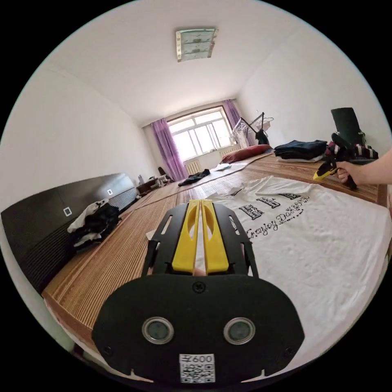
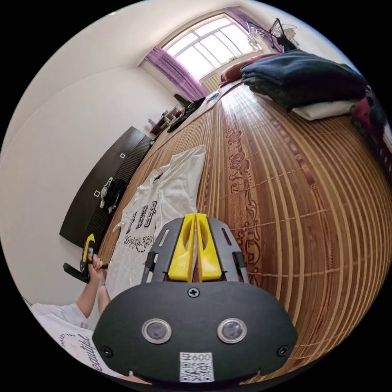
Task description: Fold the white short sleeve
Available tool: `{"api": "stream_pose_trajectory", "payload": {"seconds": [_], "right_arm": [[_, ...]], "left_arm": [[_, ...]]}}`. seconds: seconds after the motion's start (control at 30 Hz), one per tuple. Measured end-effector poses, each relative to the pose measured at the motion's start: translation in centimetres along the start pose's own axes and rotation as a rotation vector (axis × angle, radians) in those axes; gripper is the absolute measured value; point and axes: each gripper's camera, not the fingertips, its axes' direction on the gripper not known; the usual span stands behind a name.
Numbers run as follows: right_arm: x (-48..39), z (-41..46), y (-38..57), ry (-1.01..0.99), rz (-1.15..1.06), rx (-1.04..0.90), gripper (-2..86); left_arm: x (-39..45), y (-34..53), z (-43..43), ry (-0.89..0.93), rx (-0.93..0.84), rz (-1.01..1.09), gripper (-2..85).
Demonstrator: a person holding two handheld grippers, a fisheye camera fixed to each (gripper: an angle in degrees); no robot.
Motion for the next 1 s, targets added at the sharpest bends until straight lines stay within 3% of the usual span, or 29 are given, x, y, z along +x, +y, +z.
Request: {"api": "stream_pose_trajectory", "payload": {"seconds": [0.13, 0.2, 0.33, 0.4, 0.53, 0.6, 0.73, 0.87, 1.0], "right_arm": [[-2.1, -3.7, 2.6, 0.032, 0.03, 0.234, -0.8], [-6.2, -4.1, 2.8, 0.104, -0.076, 0.271, -0.8], [-24.3, 2.5, 3.4, 0.205, -0.557, 0.247, -0.7], [-32.7, 8.1, 3.1, 0.137, -0.688, 0.14, -0.5], [-50.0, 21.1, 2.5, -0.42, -0.885, -0.115, 1.8], [-56.7, 27.4, 1.7, -0.493, -0.841, -0.208, 6.4], [-69.1, 42.3, 0.2, -0.244, -0.765, -0.36, 10.4], [-75.6, 53.7, -0.6, 0.006, -0.703, -0.515, 6.9], [-77.7, 58.1, -0.5, 0.171, -0.63, -0.563, 2.1]], "left_arm": [[-9.9, 4.5, 0.0, -0.038, -0.04, -0.386, 0.4], [-12.9, 6.0, 0.3, -0.064, -0.021, -0.466, 0.4], [-18.9, 9.0, 3.4, -0.07, -0.083, -0.644, 0.4], [-21.7, 9.6, 4.9, 0.024, -0.124, -0.683, 0.3], [-29.8, 13.2, 7.6, 0.37, -0.256, -0.847, 0.3], [-32.8, 14.3, 7.3, 0.326, -0.298, -0.92, 0.5], [-37.2, 14.3, 5.6, 0.165, -0.372, -0.828, 1.4], [-40.7, 15.2, 5.5, 0.186, -0.378, -0.851, 2.0], [-44.7, 16.1, 6.3, 0.241, -0.39, -0.926, 2.2]]}}
